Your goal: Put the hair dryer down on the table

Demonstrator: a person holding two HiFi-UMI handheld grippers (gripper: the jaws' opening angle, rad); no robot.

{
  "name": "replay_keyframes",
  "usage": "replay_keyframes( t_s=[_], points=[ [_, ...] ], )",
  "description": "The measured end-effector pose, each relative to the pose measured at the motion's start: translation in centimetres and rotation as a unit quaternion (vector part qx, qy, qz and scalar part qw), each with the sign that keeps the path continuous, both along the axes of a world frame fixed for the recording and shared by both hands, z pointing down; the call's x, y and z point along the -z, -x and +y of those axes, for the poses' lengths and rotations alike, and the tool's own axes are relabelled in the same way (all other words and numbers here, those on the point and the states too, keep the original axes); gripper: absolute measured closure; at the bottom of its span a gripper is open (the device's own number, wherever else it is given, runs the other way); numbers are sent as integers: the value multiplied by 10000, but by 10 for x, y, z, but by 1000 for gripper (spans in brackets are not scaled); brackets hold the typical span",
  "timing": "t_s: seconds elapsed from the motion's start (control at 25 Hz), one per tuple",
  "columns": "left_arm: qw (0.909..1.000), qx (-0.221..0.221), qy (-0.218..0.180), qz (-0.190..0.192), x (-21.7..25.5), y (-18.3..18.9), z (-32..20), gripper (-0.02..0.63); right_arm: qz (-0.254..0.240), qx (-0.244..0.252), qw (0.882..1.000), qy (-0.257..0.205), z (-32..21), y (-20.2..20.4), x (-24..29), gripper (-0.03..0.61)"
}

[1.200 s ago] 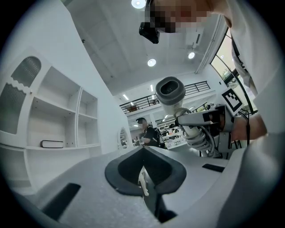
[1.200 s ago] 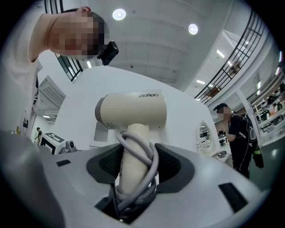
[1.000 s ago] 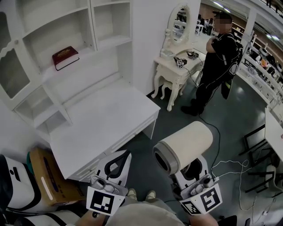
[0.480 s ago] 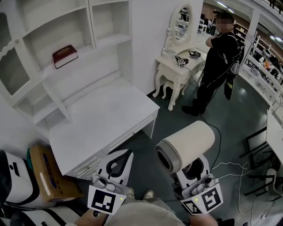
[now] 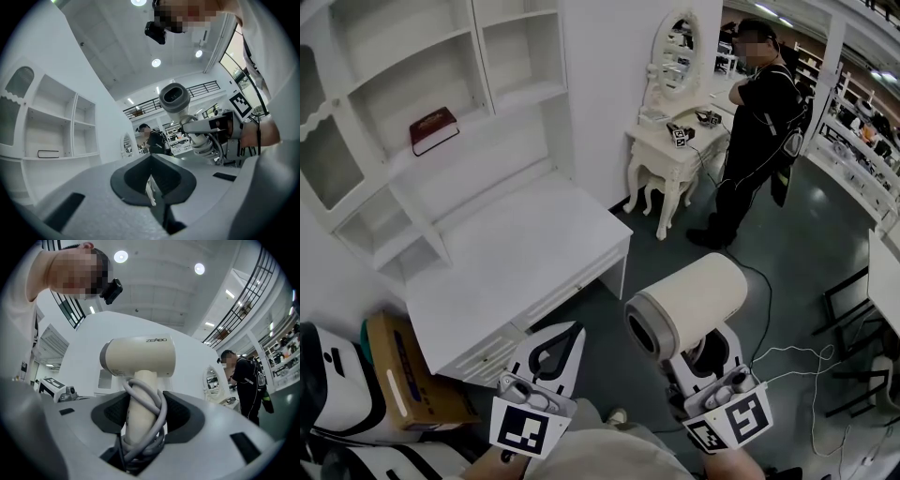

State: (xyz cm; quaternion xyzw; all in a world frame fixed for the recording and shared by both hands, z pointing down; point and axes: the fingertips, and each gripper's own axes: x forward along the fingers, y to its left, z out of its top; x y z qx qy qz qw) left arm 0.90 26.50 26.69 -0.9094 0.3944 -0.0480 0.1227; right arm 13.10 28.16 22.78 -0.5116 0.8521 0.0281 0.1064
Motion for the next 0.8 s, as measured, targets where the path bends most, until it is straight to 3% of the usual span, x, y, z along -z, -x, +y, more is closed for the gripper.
replay_keyframes(
  t_s=[0.44, 0.8],
  points=[
    [9999, 134, -32, -12, -1, 0, -3, 601, -27, 119, 9999, -120, -4, -4, 2, 370],
    [9997, 213, -68, 18, -10, 11, -54, 601, -71, 234, 9997, -52, -55, 8, -10, 370]
  ],
)
